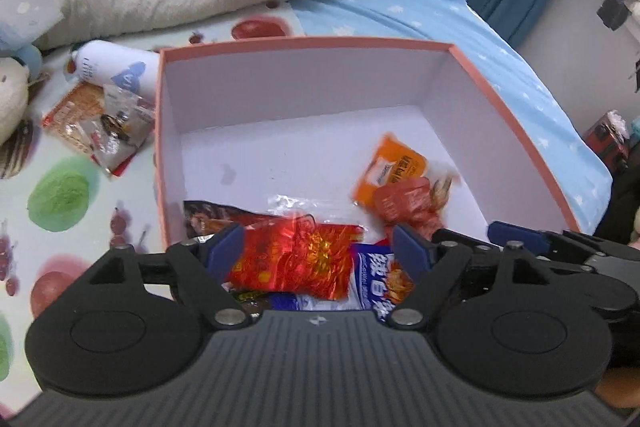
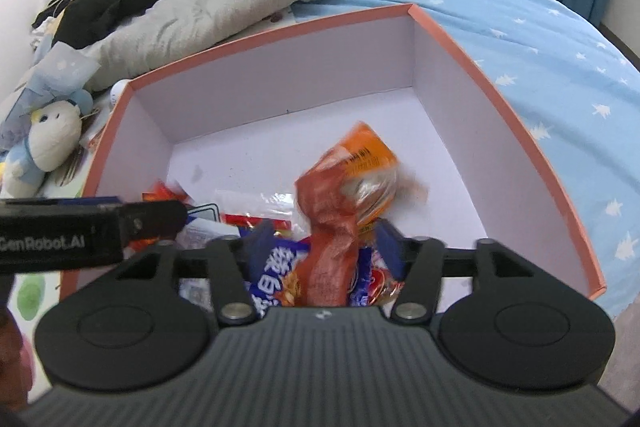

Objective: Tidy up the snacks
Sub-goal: 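Open both grippers over the pink box to drop both snacks, then withdraw both grippers from the box back toward the snack pile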

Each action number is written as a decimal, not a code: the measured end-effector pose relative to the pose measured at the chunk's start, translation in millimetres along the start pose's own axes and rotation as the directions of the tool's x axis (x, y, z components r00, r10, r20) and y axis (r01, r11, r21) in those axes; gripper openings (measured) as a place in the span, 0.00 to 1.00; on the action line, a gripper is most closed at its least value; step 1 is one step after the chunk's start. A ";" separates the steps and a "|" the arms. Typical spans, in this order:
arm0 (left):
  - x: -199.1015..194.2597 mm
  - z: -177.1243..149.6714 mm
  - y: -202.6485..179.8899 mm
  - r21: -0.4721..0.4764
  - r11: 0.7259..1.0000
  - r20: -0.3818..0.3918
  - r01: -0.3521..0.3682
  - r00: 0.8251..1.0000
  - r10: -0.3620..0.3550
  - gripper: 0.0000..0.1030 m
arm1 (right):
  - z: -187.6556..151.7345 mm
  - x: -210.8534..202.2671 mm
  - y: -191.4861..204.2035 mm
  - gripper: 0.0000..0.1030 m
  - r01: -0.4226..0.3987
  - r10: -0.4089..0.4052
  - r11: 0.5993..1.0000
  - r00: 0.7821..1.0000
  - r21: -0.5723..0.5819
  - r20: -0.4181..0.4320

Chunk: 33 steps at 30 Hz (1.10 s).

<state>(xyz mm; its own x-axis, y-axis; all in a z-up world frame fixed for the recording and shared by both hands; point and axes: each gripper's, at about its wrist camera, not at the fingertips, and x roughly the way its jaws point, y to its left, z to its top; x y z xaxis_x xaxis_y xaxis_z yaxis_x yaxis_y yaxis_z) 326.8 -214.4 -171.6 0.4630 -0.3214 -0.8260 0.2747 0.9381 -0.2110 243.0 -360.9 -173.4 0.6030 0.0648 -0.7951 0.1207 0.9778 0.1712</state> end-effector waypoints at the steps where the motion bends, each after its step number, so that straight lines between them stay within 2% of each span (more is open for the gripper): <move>1: -3.3 -0.2 -0.4 0.002 1.000 0.004 0.005 1.000 -0.005 0.82 | 0.1 -2.9 0.5 0.61 -0.002 0.002 1.000 1.000 -0.003 0.007; 13: -82.7 -4.3 -6.4 0.028 1.000 0.151 -0.006 0.989 0.002 0.82 | 0.4 -63.6 6.7 0.61 -0.018 0.016 1.000 0.991 0.011 0.134; 20: -146.1 -13.5 4.3 0.012 1.000 0.266 -0.014 0.964 0.010 0.82 | -2.6 -105.5 23.6 0.61 -0.042 0.042 0.999 0.975 -0.004 0.218; 33: -237.4 -52.2 35.7 -0.035 0.998 0.393 -0.053 0.917 0.062 0.82 | -18.5 -156.2 68.1 0.61 -0.100 0.115 0.993 0.941 -0.064 0.319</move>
<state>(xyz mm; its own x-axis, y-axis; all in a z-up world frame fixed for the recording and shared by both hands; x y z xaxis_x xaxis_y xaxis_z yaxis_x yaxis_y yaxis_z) 182.7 -97.9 -10.3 0.7731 -0.2871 -0.5655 0.2199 0.9577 -0.1856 142.5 -300.8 -48.3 0.8326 0.1099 -0.5428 0.0091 0.9773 0.2119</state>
